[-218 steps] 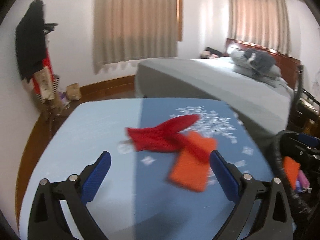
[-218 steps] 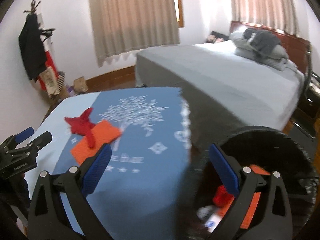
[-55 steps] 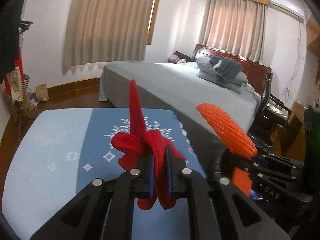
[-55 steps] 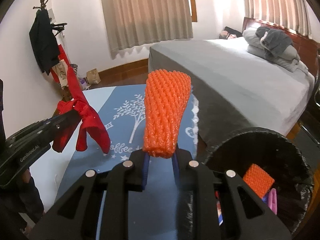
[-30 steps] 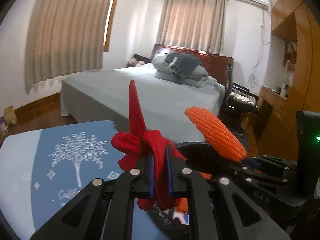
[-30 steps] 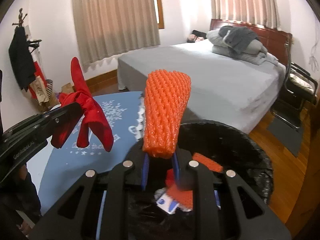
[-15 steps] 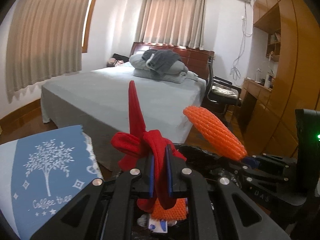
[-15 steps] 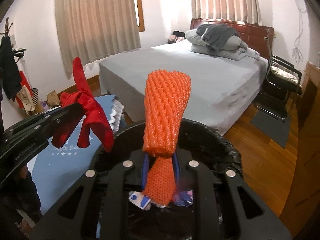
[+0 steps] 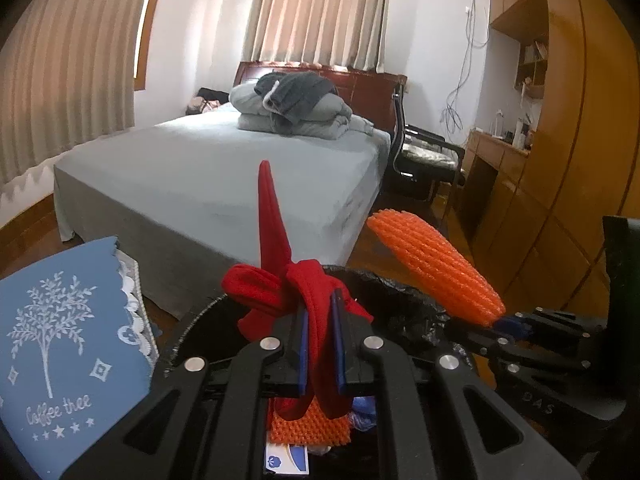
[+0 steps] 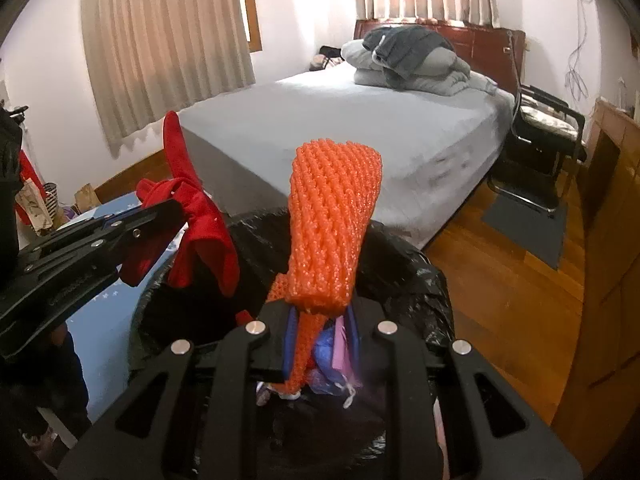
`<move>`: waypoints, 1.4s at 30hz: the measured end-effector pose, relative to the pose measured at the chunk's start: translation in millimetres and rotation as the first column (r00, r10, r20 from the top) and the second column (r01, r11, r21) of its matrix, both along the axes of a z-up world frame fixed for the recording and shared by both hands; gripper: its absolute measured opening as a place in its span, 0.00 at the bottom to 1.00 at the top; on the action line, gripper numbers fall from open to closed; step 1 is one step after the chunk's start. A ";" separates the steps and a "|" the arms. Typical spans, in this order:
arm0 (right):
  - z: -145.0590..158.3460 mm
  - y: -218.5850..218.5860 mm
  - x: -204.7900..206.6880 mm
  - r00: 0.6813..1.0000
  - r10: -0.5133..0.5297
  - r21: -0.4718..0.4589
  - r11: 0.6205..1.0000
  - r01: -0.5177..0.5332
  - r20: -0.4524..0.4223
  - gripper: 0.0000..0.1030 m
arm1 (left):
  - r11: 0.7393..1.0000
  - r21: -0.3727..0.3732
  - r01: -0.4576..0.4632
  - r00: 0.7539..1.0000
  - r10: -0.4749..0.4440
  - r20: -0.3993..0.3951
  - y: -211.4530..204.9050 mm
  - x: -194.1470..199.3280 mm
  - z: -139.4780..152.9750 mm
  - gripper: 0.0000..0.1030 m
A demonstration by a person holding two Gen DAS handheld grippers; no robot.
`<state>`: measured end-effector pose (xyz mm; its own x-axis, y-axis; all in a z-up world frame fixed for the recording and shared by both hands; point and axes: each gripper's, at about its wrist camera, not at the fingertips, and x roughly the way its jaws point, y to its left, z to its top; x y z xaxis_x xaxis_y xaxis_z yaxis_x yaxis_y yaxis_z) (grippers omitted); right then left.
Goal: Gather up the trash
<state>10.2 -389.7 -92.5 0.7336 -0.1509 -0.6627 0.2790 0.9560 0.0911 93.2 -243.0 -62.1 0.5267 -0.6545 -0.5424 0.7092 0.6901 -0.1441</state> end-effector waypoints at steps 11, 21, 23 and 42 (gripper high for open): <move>-23.7 -9.4 11.6 0.999 0.002 0.020 1.000 -0.001 -0.046 0.19 | 0.999 0.037 0.008 0.999 -0.006 -0.042 -17.1 13.3 -20.8 0.10; -37.8 -10.9 26.0 0.997 0.012 0.037 0.999 -0.009 -0.079 0.20 | 0.998 0.060 0.008 0.997 -0.004 -0.079 -19.0 23.7 -36.2 0.11; -40.6 -9.3 27.4 0.996 0.013 0.040 0.999 -0.010 -0.085 0.21 | 0.998 0.066 0.007 0.996 -0.001 -0.092 -19.3 27.2 -37.8 0.13; -29.6 -7.6 17.8 0.999 -0.025 0.032 0.999 0.026 -0.044 0.85 | 0.993 0.073 -0.090 0.993 0.095 -0.067 19.3 34.6 -26.0 0.80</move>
<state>28.0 -397.3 -122.1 0.7001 -0.1470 -0.6987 0.3077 0.9452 0.1094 127.8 -223.7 -88.2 0.5425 -0.5642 -0.6224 0.6317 0.7624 -0.1405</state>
